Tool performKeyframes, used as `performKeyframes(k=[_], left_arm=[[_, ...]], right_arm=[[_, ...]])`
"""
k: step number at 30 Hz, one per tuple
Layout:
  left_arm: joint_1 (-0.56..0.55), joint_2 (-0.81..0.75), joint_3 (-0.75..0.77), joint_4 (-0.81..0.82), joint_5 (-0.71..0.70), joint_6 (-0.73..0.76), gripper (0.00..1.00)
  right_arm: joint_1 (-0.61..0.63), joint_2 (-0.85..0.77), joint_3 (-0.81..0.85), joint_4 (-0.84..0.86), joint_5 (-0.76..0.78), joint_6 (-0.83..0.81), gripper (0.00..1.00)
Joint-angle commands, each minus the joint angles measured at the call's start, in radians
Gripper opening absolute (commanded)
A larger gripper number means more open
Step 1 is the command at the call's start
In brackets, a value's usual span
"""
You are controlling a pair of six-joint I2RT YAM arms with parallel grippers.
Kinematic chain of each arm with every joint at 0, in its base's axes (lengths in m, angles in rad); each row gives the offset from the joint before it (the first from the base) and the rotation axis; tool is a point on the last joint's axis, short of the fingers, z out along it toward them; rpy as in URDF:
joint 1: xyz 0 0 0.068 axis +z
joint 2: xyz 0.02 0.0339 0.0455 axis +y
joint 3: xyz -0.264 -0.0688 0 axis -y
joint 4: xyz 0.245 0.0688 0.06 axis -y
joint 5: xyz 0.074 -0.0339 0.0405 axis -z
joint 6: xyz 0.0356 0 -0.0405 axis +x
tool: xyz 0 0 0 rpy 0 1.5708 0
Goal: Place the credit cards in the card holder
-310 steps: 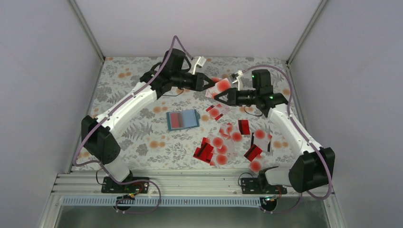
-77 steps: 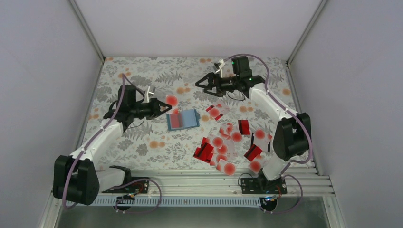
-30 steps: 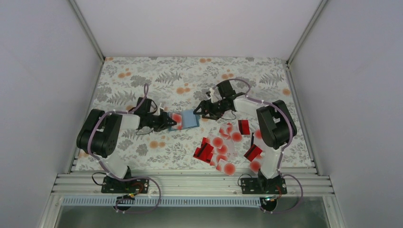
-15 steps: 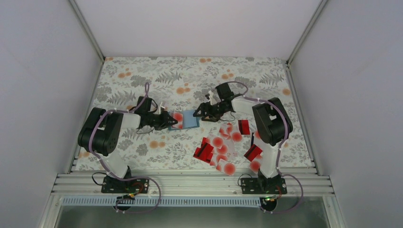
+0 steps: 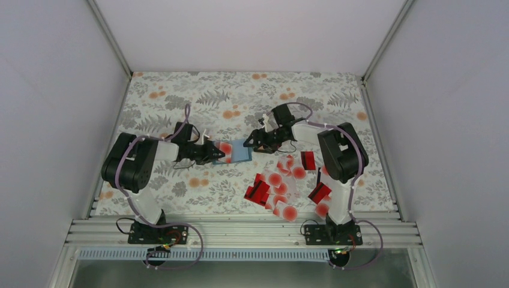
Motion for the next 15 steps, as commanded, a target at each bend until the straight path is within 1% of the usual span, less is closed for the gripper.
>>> performKeyframes(k=[1,15], left_arm=[[-0.004,0.024,0.02,0.018,0.021,0.042,0.02],[-0.006,0.055,0.049,0.008,0.034,0.062,0.02]], right_arm=[[0.009,0.032,0.023,0.01,-0.017,-0.023,0.71],[0.009,0.061,0.037,0.012,-0.03,-0.029,0.71]])
